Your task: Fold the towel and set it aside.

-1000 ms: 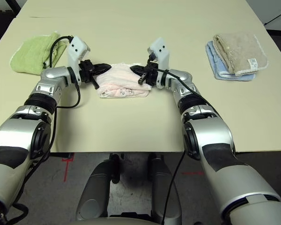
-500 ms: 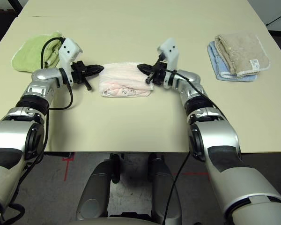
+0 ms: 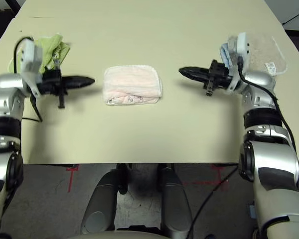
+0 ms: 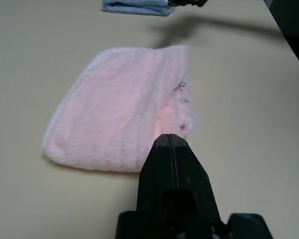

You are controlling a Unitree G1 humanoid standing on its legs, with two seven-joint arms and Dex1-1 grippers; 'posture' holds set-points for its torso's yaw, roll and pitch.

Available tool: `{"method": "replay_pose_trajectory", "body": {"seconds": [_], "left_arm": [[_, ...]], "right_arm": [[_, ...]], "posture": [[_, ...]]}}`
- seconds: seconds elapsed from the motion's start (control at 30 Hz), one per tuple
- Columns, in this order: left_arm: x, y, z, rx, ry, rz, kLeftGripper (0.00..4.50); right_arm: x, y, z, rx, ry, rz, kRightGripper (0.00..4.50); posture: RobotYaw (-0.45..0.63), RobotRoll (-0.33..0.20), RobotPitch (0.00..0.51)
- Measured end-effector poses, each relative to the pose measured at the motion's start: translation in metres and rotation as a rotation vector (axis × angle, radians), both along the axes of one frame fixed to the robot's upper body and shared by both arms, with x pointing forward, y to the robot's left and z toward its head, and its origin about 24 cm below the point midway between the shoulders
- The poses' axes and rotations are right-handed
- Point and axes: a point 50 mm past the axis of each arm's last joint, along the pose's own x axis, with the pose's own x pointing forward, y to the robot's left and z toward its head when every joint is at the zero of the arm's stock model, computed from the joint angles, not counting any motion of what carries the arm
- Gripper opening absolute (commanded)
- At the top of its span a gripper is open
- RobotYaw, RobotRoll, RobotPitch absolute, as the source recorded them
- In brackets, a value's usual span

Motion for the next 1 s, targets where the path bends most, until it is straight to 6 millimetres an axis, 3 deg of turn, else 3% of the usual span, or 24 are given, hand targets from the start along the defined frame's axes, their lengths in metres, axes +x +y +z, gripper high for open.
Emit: {"method": "replay_pose_trajectory", "body": {"seconds": [0.07, 0.1, 0.17, 0.27, 0.47, 0.5, 0.53, 1.0], "left_arm": [[-0.001, -0.002, 0.002, 0.005, -0.009, -0.008, 0.04], [-0.001, -0.003, 0.002, 0.008, -0.007, -0.010, 0.19], [0.000, -0.004, 0.001, 0.014, 0.000, -0.007, 0.65], [0.001, -0.005, 0.001, 0.012, -0.005, 0.014, 1.73], [0.001, -0.002, 0.000, 0.015, -0.003, 0.031, 4.06], [0.000, 0.000, 0.000, 0.018, -0.004, 0.035, 4.43], [0.000, 0.000, 0.001, 0.019, -0.004, 0.036, 4.47], [0.000, 0.001, 0.001, 0.012, -0.004, 0.035, 4.47]], "right_arm": [[-0.001, 0.004, 0.000, -0.027, 0.005, 0.031, 0.00], [-0.002, 0.005, -0.003, -0.050, 0.019, 0.046, 0.50], [-0.005, 0.005, -0.011, -0.084, 0.053, 0.062, 1.09], [-0.008, 0.003, -0.023, -0.106, 0.087, 0.069, 2.22], [-0.007, 0.003, -0.022, -0.103, 0.074, 0.049, 4.47], [-0.007, 0.003, -0.022, -0.103, 0.067, 0.043, 4.50], [-0.006, 0.003, -0.021, -0.103, 0.063, 0.040, 4.50], [-0.004, 0.005, -0.014, -0.102, 0.022, 0.015, 4.50]], "posture": [[-0.02, 0.000, 0.276], [-0.02, 0.000, 0.275], [-0.02, 0.000, 0.274], [-0.02, 0.000, 0.274], [-0.02, 0.000, 0.267], [-0.02, 0.000, 0.267], [-0.02, 0.000, 0.267], [-0.03, 0.000, 0.265]]}}
